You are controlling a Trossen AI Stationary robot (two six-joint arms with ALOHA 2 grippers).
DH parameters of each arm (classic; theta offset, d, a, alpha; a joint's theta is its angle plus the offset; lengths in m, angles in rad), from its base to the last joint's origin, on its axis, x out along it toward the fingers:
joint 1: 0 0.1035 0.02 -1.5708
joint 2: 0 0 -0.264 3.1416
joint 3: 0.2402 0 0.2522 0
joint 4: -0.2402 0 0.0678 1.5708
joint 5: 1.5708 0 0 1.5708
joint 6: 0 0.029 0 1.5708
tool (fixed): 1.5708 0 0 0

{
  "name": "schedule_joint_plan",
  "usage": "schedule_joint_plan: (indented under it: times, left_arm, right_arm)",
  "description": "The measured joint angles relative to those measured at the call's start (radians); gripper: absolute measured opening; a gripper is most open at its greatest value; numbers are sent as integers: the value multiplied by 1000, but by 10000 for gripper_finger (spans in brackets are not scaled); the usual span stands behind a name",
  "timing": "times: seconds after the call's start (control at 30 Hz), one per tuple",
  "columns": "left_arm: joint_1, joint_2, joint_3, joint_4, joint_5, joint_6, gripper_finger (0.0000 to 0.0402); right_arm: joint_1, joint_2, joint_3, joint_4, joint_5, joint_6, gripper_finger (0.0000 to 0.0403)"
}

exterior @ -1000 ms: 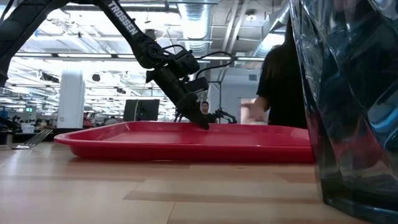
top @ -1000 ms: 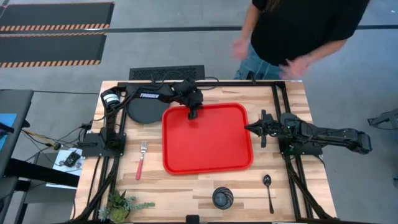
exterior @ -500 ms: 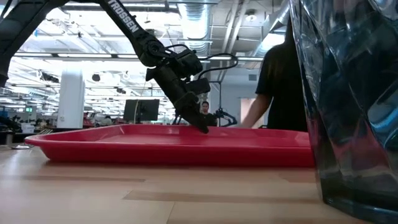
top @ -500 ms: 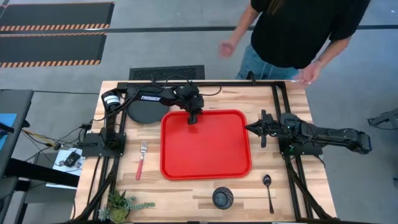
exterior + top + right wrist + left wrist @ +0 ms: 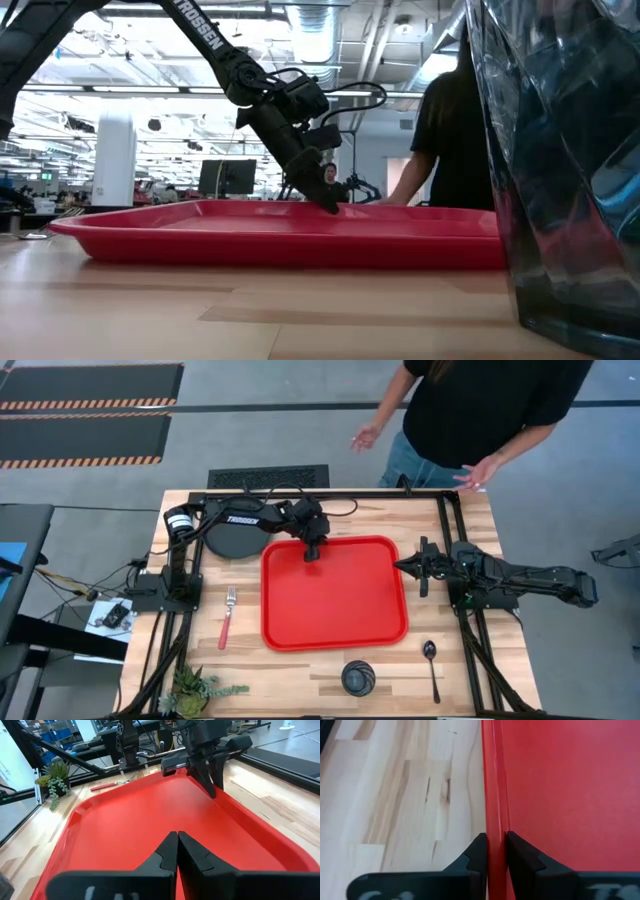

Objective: Pick and place plate/cup/fork/spoon on tray
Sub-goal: Move the orange tray to the center of the table

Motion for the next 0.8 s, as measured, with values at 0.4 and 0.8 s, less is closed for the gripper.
schedule_joint_plan:
  times: [0.4,0.8]
  left_arm:
    - [-45,-1,0,-61,-98,-58,36]
    - [-41,-2,0,-45,-218,-78,52]
  right_arm:
    - [0,0,0,0,0,0,33]
    - [0,0,0,0,0,0,33]
